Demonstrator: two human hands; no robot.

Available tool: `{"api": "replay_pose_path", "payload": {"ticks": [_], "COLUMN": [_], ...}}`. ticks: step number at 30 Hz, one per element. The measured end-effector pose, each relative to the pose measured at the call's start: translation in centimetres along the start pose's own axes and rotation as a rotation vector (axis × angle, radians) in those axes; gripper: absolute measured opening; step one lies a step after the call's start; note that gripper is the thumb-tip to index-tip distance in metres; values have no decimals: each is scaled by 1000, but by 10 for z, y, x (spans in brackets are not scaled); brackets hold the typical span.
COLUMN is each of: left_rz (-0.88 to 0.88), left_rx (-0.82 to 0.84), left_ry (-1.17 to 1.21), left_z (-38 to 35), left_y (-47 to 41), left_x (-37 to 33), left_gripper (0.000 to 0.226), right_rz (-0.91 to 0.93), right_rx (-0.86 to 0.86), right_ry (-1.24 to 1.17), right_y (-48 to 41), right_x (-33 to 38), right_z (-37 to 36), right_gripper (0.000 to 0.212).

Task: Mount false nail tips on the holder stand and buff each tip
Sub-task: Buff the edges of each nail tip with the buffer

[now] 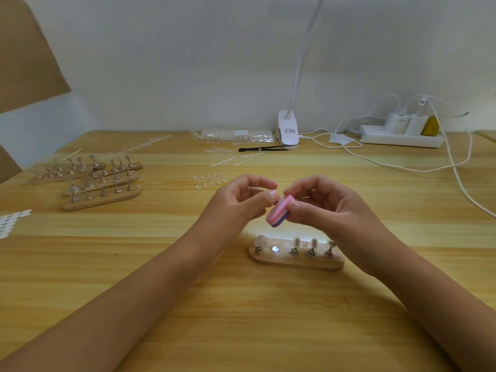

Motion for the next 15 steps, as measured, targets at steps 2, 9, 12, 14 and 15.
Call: {"api": "replay_pose_path", "payload": {"ticks": [2,9,12,14,15], "left_rz": [-10,-32,-40,-42,-42], "left_rx": [7,-3,-8,-7,-5], "left_ry": [-1,-20,-9,-3,3], "left_z": [0,-4,-4,-4,-4], "left_y": [0,2,2,2,2], "left_x": [-2,-4,-5,-5,-4], "left_gripper": [10,9,10,9,8], "right_rz": [31,13,9,16,28], "right_rx": [-60,-61,-4,-6,-36], "right_ry": [-22,-33,-13,-5,-8], "right_y": [-1,-2,-1,-1,-1], "right_x": [1,-1,1,2,2], "right_z": [3,4,3,2,3], "right_gripper": [29,30,29,28,29]}}
Point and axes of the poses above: each hand's wrist, its own y-axis away from the middle knuckle, its own z-axis out of the back of the hand, x = y × z, the point moved 4 cm from there along -y, towards the middle knuckle, and after that the axes turned 5 degrees about x, right-handed, at the moved point
